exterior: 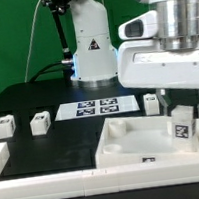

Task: Assemble one leg

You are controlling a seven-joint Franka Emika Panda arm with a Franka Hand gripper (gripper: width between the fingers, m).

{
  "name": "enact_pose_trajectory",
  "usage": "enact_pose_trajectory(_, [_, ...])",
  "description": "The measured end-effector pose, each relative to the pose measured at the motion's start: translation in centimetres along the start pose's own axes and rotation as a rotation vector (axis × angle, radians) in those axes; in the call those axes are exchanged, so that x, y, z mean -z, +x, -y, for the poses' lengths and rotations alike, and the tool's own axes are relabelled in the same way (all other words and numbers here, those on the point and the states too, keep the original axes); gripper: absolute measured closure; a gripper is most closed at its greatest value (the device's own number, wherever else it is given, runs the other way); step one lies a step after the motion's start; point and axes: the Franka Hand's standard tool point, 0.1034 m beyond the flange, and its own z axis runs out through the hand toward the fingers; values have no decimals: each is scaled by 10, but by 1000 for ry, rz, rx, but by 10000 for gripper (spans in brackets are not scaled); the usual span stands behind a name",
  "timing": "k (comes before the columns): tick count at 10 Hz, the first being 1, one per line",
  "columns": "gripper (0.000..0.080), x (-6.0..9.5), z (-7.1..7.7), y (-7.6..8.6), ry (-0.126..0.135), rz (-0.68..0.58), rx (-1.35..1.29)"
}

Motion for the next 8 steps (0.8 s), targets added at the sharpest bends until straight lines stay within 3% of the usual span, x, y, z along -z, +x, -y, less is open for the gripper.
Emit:
enact_pose_trajectory(5, [500,-2,-20,14,-34,-19,-272])
enact_pose_trajectory(7, [234,-2,-19,13,-32,-16,-269])
enact_pose_trajectory(8, [234,-2,-19,13,-32,-15,-271])
